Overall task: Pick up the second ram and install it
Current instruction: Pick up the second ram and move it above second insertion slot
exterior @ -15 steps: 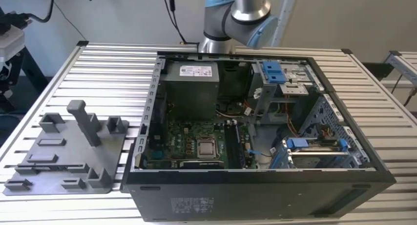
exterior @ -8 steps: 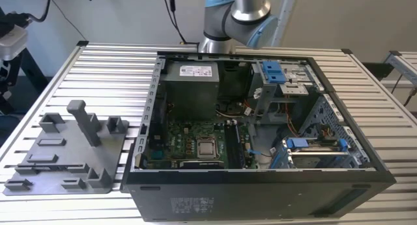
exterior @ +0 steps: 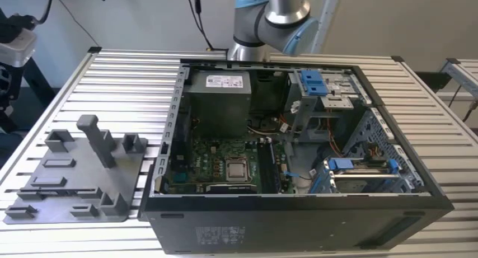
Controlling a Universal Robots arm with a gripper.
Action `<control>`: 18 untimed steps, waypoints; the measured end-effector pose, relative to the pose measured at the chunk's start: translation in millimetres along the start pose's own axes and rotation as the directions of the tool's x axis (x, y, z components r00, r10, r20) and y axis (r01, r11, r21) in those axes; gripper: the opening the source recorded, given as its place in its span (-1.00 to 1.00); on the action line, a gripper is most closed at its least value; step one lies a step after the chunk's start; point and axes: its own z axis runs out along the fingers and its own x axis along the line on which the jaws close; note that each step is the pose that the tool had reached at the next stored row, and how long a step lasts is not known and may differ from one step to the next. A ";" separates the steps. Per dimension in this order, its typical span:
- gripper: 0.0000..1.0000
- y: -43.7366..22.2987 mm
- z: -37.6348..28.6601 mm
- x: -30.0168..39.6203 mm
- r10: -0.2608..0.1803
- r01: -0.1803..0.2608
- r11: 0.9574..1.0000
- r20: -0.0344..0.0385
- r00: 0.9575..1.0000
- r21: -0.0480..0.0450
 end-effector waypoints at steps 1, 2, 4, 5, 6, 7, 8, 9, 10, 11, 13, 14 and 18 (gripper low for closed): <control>-0.79 0.0 0.6 0.0 -0.018 0.018 1.000 -0.001 1.000 0.000; -0.79 0.0 1.3 0.0 -0.036 0.036 0.999 -0.002 0.999 -0.001; -0.79 0.0 2.0 -0.1 -0.068 0.068 0.998 -0.005 0.998 0.000; -0.79 0.0 2.4 0.0 -0.084 0.084 0.996 -0.008 0.996 0.000; -0.79 -0.1 2.4 0.0 -0.101 0.101 0.995 -0.010 0.995 0.000; -0.79 -0.1 2.4 0.0 -0.119 0.119 0.993 -0.011 0.993 0.000; -0.79 -0.1 2.4 0.0 -0.136 0.136 0.991 -0.012 0.991 -0.001; -0.79 0.0 2.5 0.0 -0.151 0.151 0.988 -0.014 0.988 -0.001; -0.79 0.0 2.5 -0.1 -0.165 0.165 0.986 -0.017 0.986 0.000; -0.79 0.0 2.8 0.0 -0.177 0.177 0.984 -0.019 0.984 0.000; -0.79 0.0 3.1 0.0 -0.194 0.194 0.981 -0.022 0.981 0.000; -0.79 0.1 3.1 0.1 -0.202 0.202 0.979 -0.023 0.979 0.000; -0.79 0.2 3.6 0.1 -0.225 0.225 0.974 -0.025 0.974 0.000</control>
